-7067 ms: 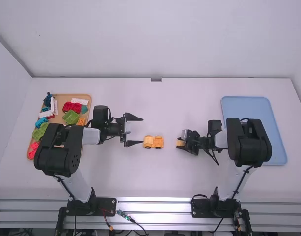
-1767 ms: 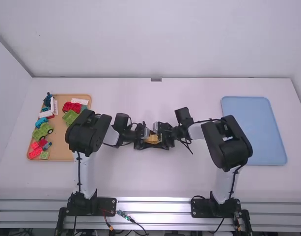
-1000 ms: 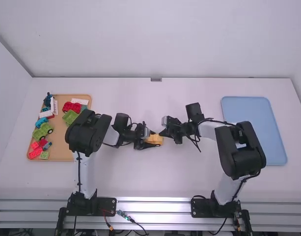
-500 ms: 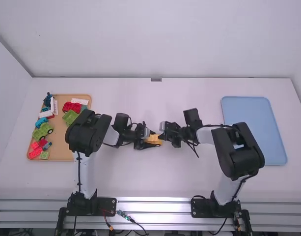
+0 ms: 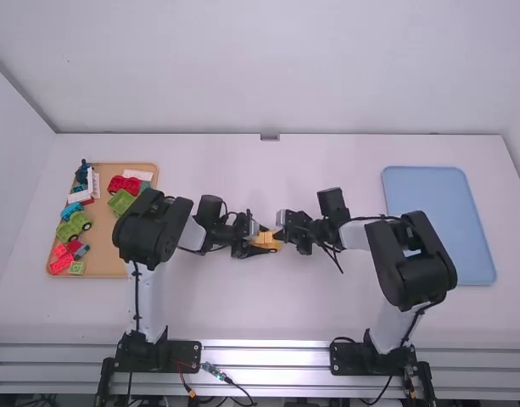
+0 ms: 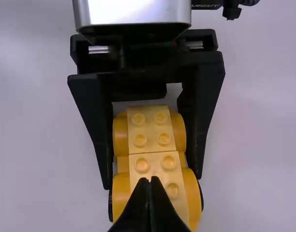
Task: Assemble lego blocks to make yellow taxi
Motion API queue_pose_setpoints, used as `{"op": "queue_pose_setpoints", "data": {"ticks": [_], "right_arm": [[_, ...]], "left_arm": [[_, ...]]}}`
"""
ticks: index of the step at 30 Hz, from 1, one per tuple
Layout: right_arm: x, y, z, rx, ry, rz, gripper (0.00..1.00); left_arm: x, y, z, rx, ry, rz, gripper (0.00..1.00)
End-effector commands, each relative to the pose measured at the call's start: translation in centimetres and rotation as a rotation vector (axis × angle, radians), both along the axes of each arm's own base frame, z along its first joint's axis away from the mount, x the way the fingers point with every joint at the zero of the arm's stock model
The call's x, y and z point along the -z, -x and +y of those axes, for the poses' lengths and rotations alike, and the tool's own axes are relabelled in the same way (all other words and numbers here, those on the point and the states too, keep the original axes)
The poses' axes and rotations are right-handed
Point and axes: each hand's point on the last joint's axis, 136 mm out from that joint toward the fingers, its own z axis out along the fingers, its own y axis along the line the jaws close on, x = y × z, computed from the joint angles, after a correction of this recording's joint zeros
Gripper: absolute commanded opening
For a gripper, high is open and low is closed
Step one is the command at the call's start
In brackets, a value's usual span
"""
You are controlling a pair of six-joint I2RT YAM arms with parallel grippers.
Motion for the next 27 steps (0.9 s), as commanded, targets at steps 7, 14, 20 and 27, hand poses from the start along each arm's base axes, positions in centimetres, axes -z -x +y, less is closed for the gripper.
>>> {"op": "queue_pose_setpoints", "data": {"ticks": [7, 14, 20, 27], "right_arm": [[0.7, 1.0, 1.3, -0.055, -0.047, 0.013, 0.00], [0.8, 0.8, 0.8, -0.036, -0.043, 0.028, 0.00], [1.3, 1.0, 1.3, -0.049, -0.030, 0.020, 0.00], [1.9, 0.7, 1.6, -0.035, -0.063, 0.050, 0.00]], "left_arm": [[1.2, 0.2, 0.3, -0.022, -0.040, 0.018, 0.23], [1.2, 0.1, 0.3, -0.022, -0.039, 0.015, 0.23], [1.2, 0.1, 0.3, -0.022, -0.039, 0.015, 0.23], [1.2, 0.2, 0.3, -0.023, -0.040, 0.016, 0.23]]}}
